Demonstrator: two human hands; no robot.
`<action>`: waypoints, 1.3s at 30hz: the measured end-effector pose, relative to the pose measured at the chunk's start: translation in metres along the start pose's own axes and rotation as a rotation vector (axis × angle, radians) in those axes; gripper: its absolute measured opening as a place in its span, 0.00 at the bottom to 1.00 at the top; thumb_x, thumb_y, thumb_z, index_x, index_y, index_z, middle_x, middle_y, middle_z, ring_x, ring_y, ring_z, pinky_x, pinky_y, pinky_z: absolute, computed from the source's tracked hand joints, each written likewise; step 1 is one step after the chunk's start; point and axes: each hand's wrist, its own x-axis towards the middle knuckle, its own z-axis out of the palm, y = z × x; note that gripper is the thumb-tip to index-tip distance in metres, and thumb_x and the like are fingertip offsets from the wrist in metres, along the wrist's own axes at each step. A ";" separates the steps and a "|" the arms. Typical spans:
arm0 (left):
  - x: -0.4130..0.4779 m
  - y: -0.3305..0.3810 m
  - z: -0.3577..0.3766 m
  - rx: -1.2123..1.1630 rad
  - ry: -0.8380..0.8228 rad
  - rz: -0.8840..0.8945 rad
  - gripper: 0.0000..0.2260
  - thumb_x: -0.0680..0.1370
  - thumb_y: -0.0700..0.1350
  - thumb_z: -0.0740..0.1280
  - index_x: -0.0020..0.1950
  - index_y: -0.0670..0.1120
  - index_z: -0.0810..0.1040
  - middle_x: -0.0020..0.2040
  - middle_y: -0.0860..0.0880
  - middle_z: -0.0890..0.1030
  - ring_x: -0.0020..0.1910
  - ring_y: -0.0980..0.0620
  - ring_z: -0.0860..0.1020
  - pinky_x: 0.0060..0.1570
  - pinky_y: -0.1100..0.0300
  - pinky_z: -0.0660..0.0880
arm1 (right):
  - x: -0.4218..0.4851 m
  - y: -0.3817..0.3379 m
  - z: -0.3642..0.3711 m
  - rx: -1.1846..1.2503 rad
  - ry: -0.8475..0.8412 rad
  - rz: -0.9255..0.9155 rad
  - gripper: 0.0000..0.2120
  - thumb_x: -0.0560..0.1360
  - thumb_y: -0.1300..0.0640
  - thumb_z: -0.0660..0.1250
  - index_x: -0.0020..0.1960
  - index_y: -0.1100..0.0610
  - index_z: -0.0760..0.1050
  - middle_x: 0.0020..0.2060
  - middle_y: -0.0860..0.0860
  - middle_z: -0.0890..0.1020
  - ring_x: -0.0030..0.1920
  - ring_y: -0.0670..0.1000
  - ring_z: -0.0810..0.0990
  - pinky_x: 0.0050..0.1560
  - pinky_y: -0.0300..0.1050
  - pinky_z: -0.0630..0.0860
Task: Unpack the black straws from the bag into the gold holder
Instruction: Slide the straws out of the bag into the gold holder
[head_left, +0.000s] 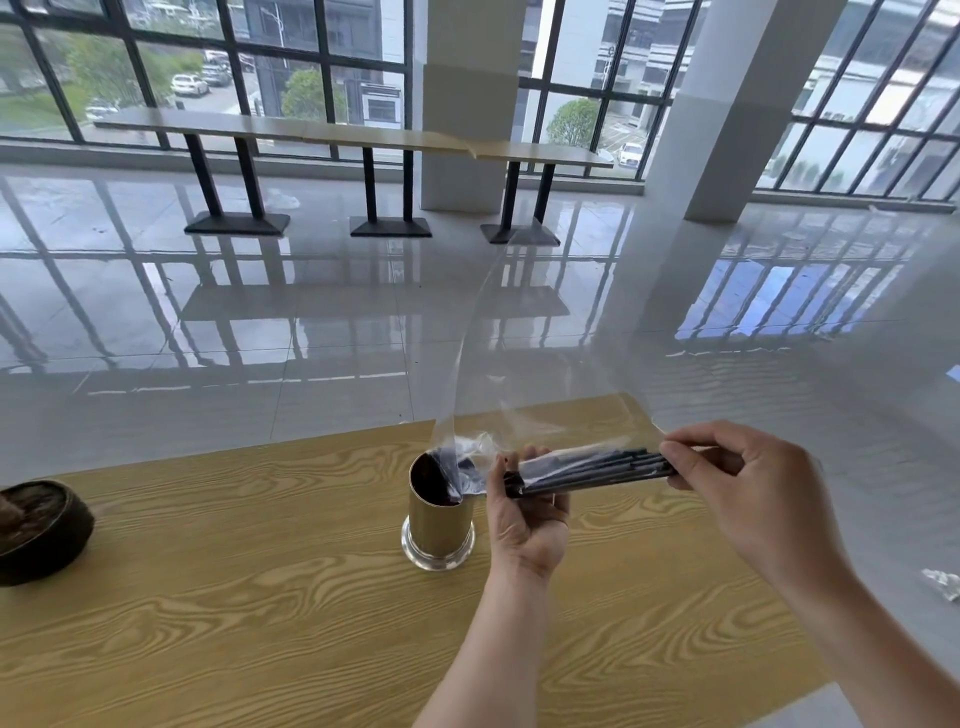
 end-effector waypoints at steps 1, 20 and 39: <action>0.001 0.002 0.001 0.010 0.001 0.004 0.07 0.75 0.49 0.72 0.49 0.48 0.80 0.47 0.48 0.85 0.47 0.49 0.83 0.43 0.55 0.81 | 0.002 -0.002 0.001 -0.016 0.009 -0.014 0.10 0.72 0.55 0.76 0.44 0.39 0.82 0.33 0.40 0.86 0.33 0.41 0.86 0.38 0.36 0.79; 0.007 0.020 0.012 -0.033 0.021 0.027 0.17 0.73 0.55 0.74 0.48 0.41 0.83 0.44 0.42 0.86 0.42 0.45 0.86 0.43 0.52 0.84 | 0.052 -0.051 0.022 0.029 0.014 -0.119 0.08 0.71 0.53 0.77 0.42 0.39 0.82 0.31 0.38 0.84 0.32 0.42 0.84 0.41 0.43 0.82; 0.000 0.032 0.014 -0.071 0.039 -0.045 0.25 0.73 0.53 0.75 0.59 0.37 0.76 0.50 0.36 0.84 0.47 0.42 0.83 0.42 0.50 0.85 | 0.064 -0.064 0.025 0.092 0.100 -0.154 0.02 0.71 0.48 0.72 0.43 0.44 0.83 0.34 0.44 0.85 0.32 0.48 0.85 0.43 0.61 0.83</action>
